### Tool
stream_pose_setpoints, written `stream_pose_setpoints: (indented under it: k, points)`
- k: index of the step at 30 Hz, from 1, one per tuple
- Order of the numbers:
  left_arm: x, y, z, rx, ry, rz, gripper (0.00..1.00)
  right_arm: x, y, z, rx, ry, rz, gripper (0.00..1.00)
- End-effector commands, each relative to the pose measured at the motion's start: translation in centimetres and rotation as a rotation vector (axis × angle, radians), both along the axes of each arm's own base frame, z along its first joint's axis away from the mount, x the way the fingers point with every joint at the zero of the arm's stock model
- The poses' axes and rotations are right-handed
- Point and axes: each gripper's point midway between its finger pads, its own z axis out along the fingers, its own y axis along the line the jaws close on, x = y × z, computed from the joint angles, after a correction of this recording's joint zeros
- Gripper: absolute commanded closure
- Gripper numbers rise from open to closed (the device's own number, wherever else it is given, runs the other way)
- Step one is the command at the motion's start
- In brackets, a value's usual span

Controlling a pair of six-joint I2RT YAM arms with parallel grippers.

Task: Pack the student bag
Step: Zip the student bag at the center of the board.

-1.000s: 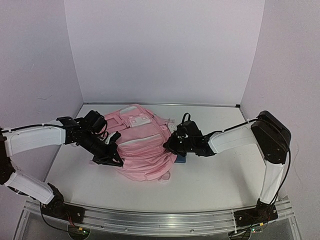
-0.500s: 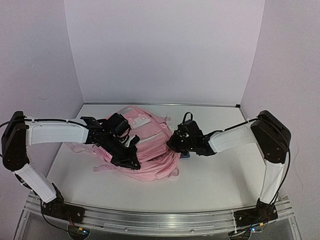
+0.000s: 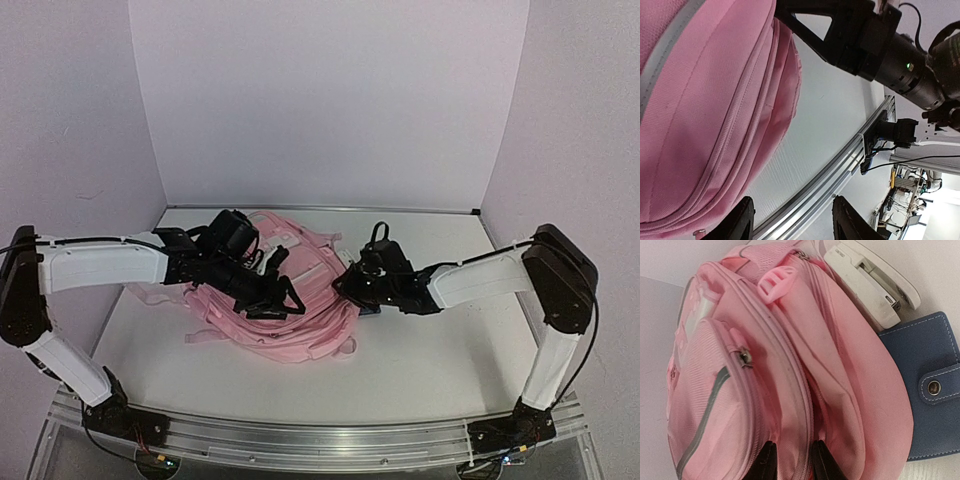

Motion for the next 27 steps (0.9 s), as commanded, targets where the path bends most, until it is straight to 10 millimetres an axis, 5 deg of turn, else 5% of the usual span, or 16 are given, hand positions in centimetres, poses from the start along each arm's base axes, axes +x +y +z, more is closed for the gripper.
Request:
stream_pose_setpoints:
  k: [1, 7, 13, 27]
  points:
    - [1.8, 2.2, 4.2, -0.061, -0.054, 0.044, 0.45, -1.0, -1.0, 5.6, -0.045, -0.129, 0.007, 0.67]
    - [4.8, 8.2, 3.8, -0.009, -0.050, 0.208, 0.40, -4.8, 1.7, 9.4, -0.185, -0.239, 0.168, 0.53]
    - [6.3, 11.9, 2.2, 0.111, -0.077, 0.316, 0.34, -7.6, 4.5, 7.4, -0.132, -0.151, 0.331, 0.50]
    - [6.3, 10.6, 3.2, 0.147, -0.357, 0.111, 0.23, -8.0, 4.0, 0.7, -0.071, 0.107, 0.158, 0.40]
